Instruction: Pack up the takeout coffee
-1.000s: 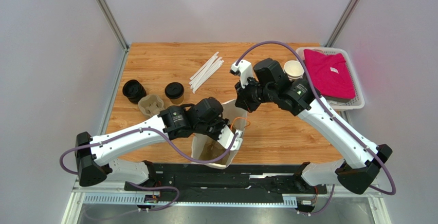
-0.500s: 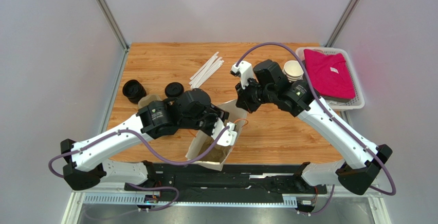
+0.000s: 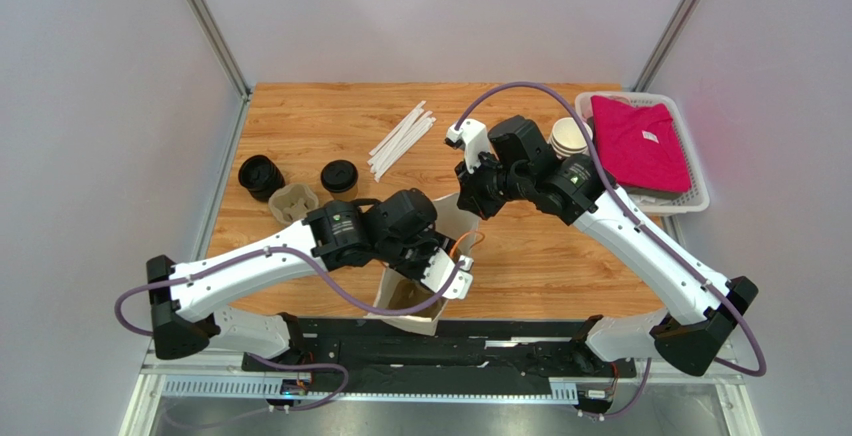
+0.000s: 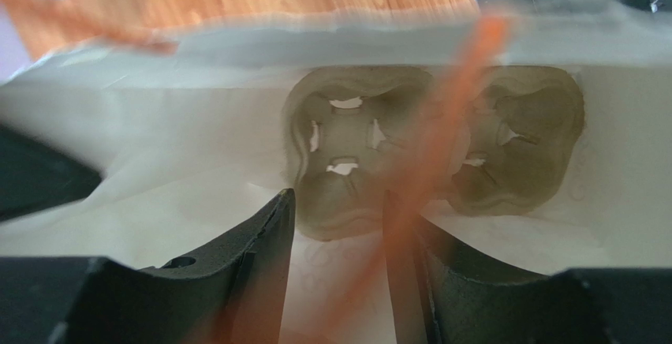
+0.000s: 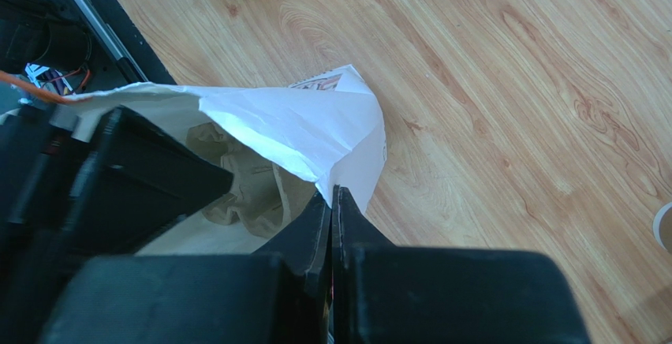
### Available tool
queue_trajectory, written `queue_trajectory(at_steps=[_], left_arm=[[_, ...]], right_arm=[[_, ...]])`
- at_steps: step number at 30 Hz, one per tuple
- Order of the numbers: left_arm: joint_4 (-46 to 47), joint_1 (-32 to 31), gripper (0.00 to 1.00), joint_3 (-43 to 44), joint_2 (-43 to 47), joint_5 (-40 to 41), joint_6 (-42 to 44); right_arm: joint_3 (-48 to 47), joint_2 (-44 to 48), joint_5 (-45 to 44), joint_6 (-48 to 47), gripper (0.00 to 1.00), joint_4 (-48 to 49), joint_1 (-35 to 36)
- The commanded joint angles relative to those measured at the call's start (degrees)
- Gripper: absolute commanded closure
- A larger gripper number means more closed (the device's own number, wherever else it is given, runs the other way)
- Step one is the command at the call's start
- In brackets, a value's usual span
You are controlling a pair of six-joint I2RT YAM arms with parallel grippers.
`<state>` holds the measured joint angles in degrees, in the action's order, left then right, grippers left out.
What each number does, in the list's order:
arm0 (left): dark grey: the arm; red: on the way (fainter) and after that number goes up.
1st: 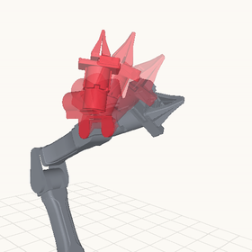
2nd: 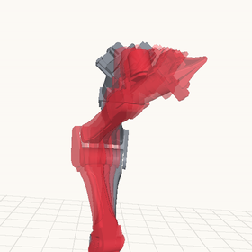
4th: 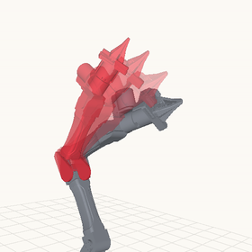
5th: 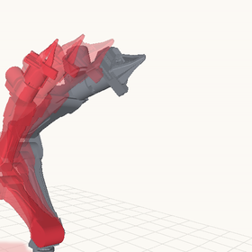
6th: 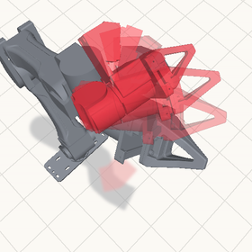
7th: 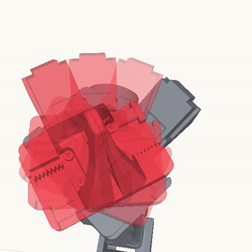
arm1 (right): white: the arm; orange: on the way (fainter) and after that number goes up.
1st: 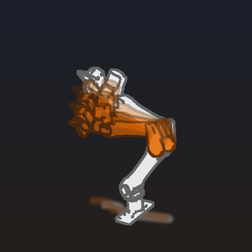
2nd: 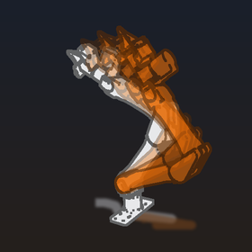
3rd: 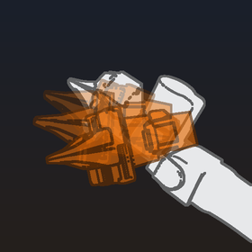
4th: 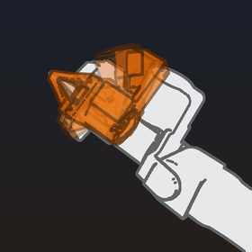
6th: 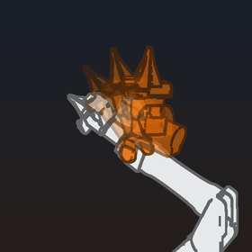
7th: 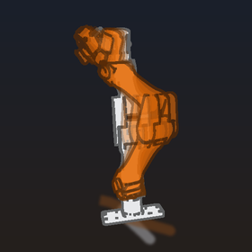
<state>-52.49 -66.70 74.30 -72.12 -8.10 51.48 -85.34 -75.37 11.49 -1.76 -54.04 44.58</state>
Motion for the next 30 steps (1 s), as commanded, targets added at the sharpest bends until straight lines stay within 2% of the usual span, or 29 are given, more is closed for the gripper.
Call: queue_trajectory(at_steps=[1, 7, 15, 30], left_arm=[[3.60, -0.19, 0.47, -2.13, -2.77, -0.34, -2.26], [7.05, -0.01, 0.47, -6.88, -4.78, 1.24, -0.95], [10.30, 0.95, 0.43, -9.00, -10.06, -0.16, -0.95], [7.49, 5.44, 0.43, -10.58, -16.21, -2.71, 3.10]], right_arm=[[-1.41, 0.31, 0.38, 0.44, 1.00, 1.92, 0.33], [-0.79, 1.11, 1.08, 0.70, 1.00, 1.83, 0.33], [0.35, 1.81, 2.14, 0.62, 1.00, 1.84, 0.33], [1.14, 1.46, 2.05, -1.49, 1.00, 1.66, 0.25]])
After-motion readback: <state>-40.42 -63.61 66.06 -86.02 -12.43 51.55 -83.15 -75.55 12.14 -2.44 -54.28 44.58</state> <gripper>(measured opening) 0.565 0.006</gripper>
